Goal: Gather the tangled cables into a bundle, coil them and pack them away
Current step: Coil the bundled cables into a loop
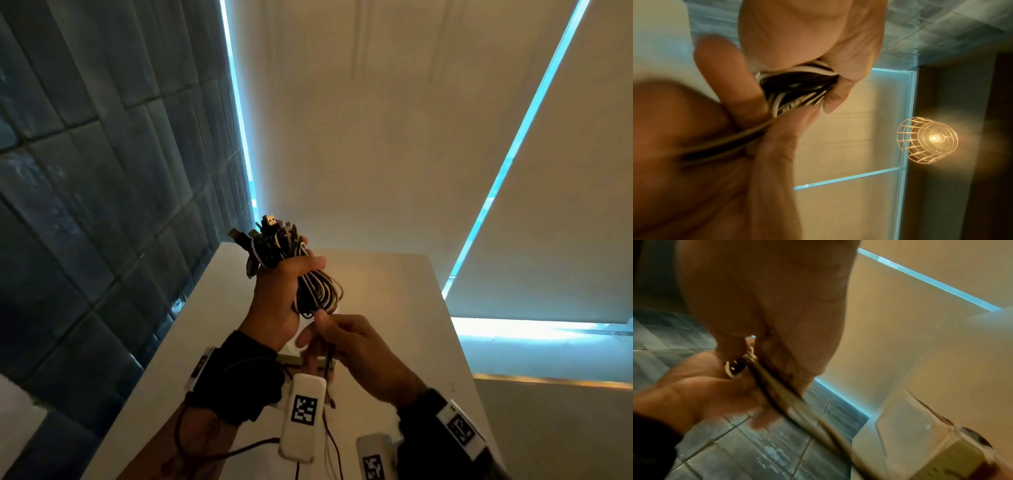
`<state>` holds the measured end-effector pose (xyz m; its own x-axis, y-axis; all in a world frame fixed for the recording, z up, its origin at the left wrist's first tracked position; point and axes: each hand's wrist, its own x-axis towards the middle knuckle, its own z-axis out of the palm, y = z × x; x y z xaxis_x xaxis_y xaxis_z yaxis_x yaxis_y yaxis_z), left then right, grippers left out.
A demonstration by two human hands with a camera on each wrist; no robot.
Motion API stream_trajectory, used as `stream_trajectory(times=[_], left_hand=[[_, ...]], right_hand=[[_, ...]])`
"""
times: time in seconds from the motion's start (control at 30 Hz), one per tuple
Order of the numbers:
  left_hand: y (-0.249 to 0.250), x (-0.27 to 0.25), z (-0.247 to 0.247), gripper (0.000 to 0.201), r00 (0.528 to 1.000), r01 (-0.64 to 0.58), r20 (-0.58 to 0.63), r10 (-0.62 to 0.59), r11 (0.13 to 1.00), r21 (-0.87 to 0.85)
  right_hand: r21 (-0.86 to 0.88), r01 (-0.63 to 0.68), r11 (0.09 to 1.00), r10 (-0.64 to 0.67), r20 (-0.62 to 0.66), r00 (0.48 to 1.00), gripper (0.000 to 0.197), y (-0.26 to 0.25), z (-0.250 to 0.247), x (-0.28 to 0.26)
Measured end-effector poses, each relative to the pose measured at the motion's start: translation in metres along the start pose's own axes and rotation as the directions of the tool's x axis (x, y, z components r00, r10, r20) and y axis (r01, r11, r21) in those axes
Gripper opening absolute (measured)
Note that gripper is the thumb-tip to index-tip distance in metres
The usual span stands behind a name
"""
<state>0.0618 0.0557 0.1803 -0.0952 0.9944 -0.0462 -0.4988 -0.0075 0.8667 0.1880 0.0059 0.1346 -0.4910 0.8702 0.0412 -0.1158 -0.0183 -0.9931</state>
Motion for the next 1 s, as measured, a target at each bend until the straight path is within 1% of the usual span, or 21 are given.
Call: stream_trajectory(times=[0.03,0.1,0.17,0.2,0.23,0.27,0.3,0.33,0.4,0.43,0.47,0.53,0.6,0.67,0.7,0.77,0.8,0.83,0.9,0.97,1.0], left_hand=[[0.004,0.001,0.000,0.026,1.000,0.024,-0.012,-0.024,0.999,-0.038],[0.013,0.007,0.000,0.020,0.994,0.084,-0.051,-0.093,0.984,-0.160],[0.027,0.012,-0.004,0.012,0.990,0.115,-0.053,-0.131,0.966,-0.232],[0.034,0.014,-0.007,0.010,0.991,0.129,-0.014,-0.137,0.961,-0.243],[0.040,0.014,-0.010,0.012,0.987,0.156,0.063,-0.145,0.955,-0.251],[0.044,0.011,-0.014,0.021,0.971,0.214,0.157,-0.179,0.945,-0.246],[0.046,0.006,-0.017,0.031,0.938,0.294,0.251,-0.238,0.931,-0.216],[0.045,0.000,-0.020,0.040,0.895,0.367,0.330,-0.300,0.916,-0.162],[0.038,-0.011,-0.025,0.046,0.813,0.445,0.425,-0.397,0.895,-0.014],[0.034,-0.016,-0.025,0.043,0.786,0.449,0.440,-0.434,0.890,0.076],[0.029,-0.021,-0.024,0.037,0.771,0.439,0.440,-0.460,0.885,0.156],[0.023,-0.029,-0.020,0.028,0.760,0.397,0.445,-0.474,0.880,0.261],[0.020,-0.034,-0.017,0.024,0.771,0.324,0.456,-0.444,0.890,0.319],[0.017,-0.037,-0.014,0.023,0.809,0.287,0.441,-0.389,0.916,0.281],[0.017,-0.038,-0.012,0.025,0.823,0.297,0.423,-0.379,0.922,0.249],[0.017,-0.039,-0.010,0.034,0.824,0.322,0.408,-0.394,0.917,0.235],[0.018,-0.040,-0.009,0.038,0.811,0.332,0.418,-0.408,0.911,0.246],[0.020,-0.042,-0.010,0.039,0.792,0.343,0.438,-0.424,0.904,0.255],[0.023,-0.043,-0.012,0.036,0.747,0.367,0.488,-0.451,0.892,0.262],[0.024,-0.044,-0.016,0.034,0.710,0.410,0.525,-0.469,0.882,0.233],[0.025,-0.045,-0.017,0.034,0.700,0.437,0.530,-0.479,0.874,0.212]], right_hand=[[0.097,0.019,0.995,-0.016,-0.031,0.999,0.051,0.002,0.002,-0.001],[0.237,0.031,0.971,-0.022,-0.042,0.999,0.048,0.008,0.005,-0.005],[0.281,-0.010,0.960,0.006,0.015,1.000,0.046,0.019,0.008,-0.010],[0.270,-0.039,0.962,0.026,0.051,0.998,0.046,0.025,0.007,-0.014],[0.225,-0.067,0.972,0.052,0.072,0.996,0.046,0.029,0.004,-0.018],[0.141,-0.091,0.986,0.080,0.082,0.993,0.044,0.030,-0.002,-0.022],[0.016,-0.099,0.995,0.098,0.089,0.991,0.041,0.029,-0.010,-0.024],[-0.134,-0.096,0.986,0.108,0.092,0.990,0.038,0.024,-0.020,-0.024],[-0.421,-0.065,0.905,0.120,0.107,0.987,0.032,0.006,-0.038,-0.019],[-0.524,-0.046,0.850,0.125,0.116,0.985,0.029,-0.007,-0.047,-0.015],[-0.593,-0.025,0.805,0.125,0.128,0.984,0.026,-0.020,-0.054,-0.010],[-0.681,0.041,0.732,0.103,0.170,0.980,0.019,-0.046,-0.063,-0.001],[-0.768,0.099,0.633,0.083,0.194,0.977,0.010,-0.066,-0.064,0.008],[-0.845,0.180,0.504,0.030,0.226,0.974,0.006,-0.083,-0.061,0.015],[-0.861,0.214,0.461,-0.005,0.239,0.971,0.006,-0.090,-0.060,0.018],[-0.867,0.276,0.416,-0.059,0.277,0.959,0.014,-0.103,-0.057,0.022],[-0.868,0.301,0.394,-0.069,0.298,0.952,0.020,-0.109,-0.055,0.024],[-0.873,0.313,0.374,-0.071,0.310,0.948,0.022,-0.114,-0.054,0.025],[-0.881,0.306,0.360,-0.076,0.299,0.951,0.021,-0.124,-0.053,0.027],[-0.881,0.266,0.391,-0.046,0.270,0.962,0.022,-0.132,-0.053,0.028],[-0.878,0.249,0.409,-0.028,0.261,0.965,0.021,-0.135,-0.055,0.028]])
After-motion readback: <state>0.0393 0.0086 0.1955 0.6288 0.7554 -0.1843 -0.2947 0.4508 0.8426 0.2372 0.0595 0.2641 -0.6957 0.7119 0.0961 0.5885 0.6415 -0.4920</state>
